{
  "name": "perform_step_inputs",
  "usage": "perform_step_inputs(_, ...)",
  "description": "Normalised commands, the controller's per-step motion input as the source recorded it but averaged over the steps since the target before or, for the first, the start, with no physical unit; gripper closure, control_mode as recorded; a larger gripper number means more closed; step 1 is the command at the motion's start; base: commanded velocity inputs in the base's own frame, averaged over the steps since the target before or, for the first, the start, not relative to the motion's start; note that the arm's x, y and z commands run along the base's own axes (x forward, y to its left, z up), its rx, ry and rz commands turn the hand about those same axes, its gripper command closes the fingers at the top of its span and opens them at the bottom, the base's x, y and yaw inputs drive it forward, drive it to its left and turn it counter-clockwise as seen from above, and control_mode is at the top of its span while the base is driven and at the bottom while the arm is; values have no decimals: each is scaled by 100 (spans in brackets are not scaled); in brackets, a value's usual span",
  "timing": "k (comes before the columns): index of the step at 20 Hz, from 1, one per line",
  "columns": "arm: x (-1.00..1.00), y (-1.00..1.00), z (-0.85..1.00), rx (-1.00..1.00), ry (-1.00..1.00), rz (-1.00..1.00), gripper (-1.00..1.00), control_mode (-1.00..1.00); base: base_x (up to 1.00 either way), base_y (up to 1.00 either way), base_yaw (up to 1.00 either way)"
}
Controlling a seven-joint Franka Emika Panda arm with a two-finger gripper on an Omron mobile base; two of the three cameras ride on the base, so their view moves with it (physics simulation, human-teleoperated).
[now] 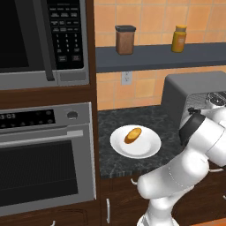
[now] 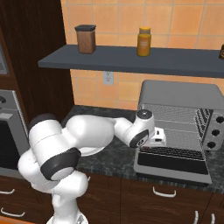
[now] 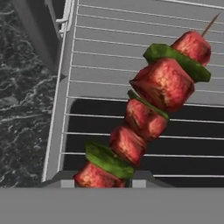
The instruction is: Pick up the kebab skewer and baguette bread, and place them inside the toaster oven. Close the toaster oven door and start by setting the timer.
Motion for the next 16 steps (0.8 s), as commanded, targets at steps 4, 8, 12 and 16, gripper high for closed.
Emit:
perform_step_inputs(4, -8, -1, -24, 0, 0, 0, -100, -100, 0, 0, 0)
perform_step_inputs(8, 2, -11, 1, 2, 0, 0, -100, -100, 0, 0, 0)
perform_step_inputs(12, -1, -13, 42, 10, 0, 0, -100, -100, 0, 0, 0)
perform_step_inputs(16, -14, 2, 81, 9, 0, 0, -100, -100, 0, 0, 0)
